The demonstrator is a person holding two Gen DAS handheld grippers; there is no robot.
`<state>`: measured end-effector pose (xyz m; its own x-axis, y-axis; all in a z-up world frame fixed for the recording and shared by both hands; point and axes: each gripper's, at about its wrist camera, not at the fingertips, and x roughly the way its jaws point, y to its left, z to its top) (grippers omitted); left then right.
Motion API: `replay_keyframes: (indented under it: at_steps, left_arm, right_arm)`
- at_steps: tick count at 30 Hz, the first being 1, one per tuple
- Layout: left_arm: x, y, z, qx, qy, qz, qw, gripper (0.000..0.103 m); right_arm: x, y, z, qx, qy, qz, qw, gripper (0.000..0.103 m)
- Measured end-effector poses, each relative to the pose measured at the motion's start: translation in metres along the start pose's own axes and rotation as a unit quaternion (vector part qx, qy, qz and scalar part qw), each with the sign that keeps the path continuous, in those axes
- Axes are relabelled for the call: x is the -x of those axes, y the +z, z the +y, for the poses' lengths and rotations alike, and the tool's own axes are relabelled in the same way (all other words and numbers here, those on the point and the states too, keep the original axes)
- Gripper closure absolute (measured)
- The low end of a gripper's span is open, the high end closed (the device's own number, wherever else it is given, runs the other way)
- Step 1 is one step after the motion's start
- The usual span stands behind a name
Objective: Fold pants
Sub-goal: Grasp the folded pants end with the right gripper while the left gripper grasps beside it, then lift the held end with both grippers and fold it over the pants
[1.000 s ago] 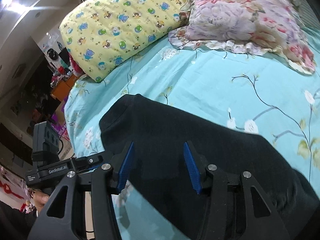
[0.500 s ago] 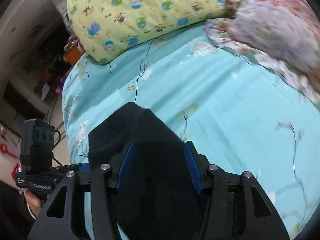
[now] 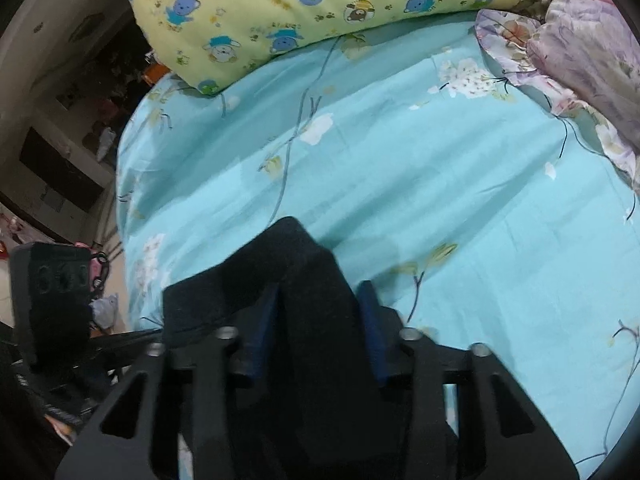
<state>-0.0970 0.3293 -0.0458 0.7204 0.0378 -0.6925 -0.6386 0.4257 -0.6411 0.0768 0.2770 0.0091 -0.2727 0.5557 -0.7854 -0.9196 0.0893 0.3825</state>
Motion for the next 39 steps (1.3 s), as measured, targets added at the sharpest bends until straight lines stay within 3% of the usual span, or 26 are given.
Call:
replay_keyframes:
  at_steps: [3,7,15,22,31,39]
  left_arm:
    - [0.000,0.000,0.001,0.005,-0.014,0.006,0.9999,0.077]
    - [0.010,-0.004,-0.010,-0.011,-0.013,-0.001,0.9999,0.081]
    - [0.043,-0.013,-0.066,-0.082,-0.035,-0.030,0.9955,0.083]
    - [0.055,-0.033,-0.119,-0.130,-0.068,-0.031,0.9886,0.083]
    - [0.054,-0.068,-0.169,-0.179,-0.096,-0.005,0.9790,0.084]
    - [0.047,-0.106,-0.211,-0.232,-0.117,0.026,0.9653,0.084]
  right_arm:
    - [0.010,-0.005,0.000,-0.007,0.004,-0.013,1.000,0.079]
    - [0.030,-0.014,0.004,-0.013,0.011,-0.037,0.999,0.082]
    - [0.091,-0.038,0.007,-0.036,0.022,-0.124,0.991,0.083]
    - [0.149,-0.069,-0.001,-0.071,0.028,-0.190,0.979,0.083]
    - [0.199,-0.119,-0.016,-0.107,0.017,-0.243,0.964,0.084]
    - [0.235,-0.171,-0.030,-0.143,0.005,-0.283,0.948,0.085]
